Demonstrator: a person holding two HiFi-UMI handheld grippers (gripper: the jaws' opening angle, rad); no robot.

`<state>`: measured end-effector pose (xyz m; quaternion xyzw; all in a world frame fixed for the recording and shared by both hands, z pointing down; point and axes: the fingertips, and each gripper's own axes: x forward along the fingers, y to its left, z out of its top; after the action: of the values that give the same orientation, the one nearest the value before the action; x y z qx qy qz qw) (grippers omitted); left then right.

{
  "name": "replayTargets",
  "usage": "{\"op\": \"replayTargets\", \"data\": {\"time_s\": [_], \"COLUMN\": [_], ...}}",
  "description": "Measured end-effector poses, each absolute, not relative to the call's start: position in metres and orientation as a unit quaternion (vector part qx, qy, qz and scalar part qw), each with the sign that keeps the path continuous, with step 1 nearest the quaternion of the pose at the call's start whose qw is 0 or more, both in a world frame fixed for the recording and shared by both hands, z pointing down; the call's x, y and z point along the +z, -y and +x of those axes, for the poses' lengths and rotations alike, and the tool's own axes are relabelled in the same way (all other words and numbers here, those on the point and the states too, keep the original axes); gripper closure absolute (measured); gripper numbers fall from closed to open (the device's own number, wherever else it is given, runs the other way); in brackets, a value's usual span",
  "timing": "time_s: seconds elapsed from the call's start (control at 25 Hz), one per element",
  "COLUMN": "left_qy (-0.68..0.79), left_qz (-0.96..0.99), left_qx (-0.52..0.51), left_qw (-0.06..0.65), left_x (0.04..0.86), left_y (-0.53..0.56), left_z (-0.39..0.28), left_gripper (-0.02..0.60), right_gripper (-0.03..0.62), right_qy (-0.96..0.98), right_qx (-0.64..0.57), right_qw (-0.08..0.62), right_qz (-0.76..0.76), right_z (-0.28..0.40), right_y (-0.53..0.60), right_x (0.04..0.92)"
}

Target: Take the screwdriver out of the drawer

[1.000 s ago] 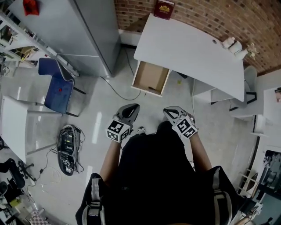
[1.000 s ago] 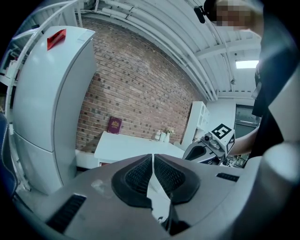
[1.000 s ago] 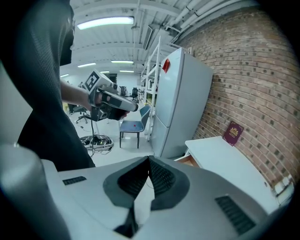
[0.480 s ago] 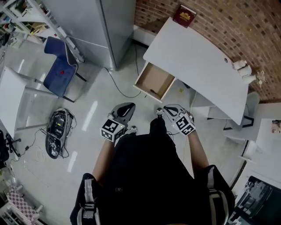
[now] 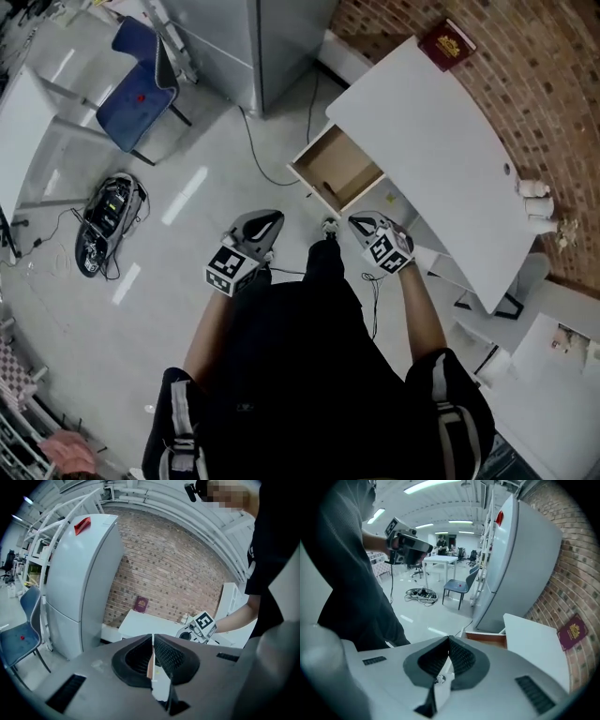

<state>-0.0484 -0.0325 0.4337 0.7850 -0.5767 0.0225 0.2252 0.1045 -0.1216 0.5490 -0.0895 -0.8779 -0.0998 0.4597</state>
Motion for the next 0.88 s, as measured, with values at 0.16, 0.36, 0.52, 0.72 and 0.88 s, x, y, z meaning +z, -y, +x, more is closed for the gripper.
{"op": "replayTargets", "data": {"time_s": [0.16,0.36,0.52,0.72,0.88], "left_qy": [0.600,0.610,0.600,0.581,0.577], "left_qz": [0.764,0.750,0.752,0.762,0.759], "left_qx": [0.022,0.033,0.054,0.073,0.062], "left_qw": [0.237,0.255,0.266,0.277,0.294], "left_x": [0.444,0.464,0.485,0.529,0.552], "left_y": [0.054,0.073,0.086,0.087,0.088], "left_z": [-0.045,-0.040,-0.030,-0.014,-0.003], "left_gripper": [0.557,0.557,0.557,0.557,0.557], "right_gripper": [0.539,0.539,0.539,0.539,0.539], "right_qy": [0.871,0.862,0.858,0.849,0.836], "right_qx": [-0.100,-0.094,-0.084,-0.085,-0.090], "right_qw": [0.462,0.468,0.472,0.483,0.499], "right_qz": [-0.135,-0.173,-0.185,-0.195,-0.210], "right_z": [0.099,0.092,0.089,0.089,0.089], "right_y": [0.145,0.161,0.173,0.184,0.187], "right_x": [0.571,0.607,0.639,0.696,0.734]}}
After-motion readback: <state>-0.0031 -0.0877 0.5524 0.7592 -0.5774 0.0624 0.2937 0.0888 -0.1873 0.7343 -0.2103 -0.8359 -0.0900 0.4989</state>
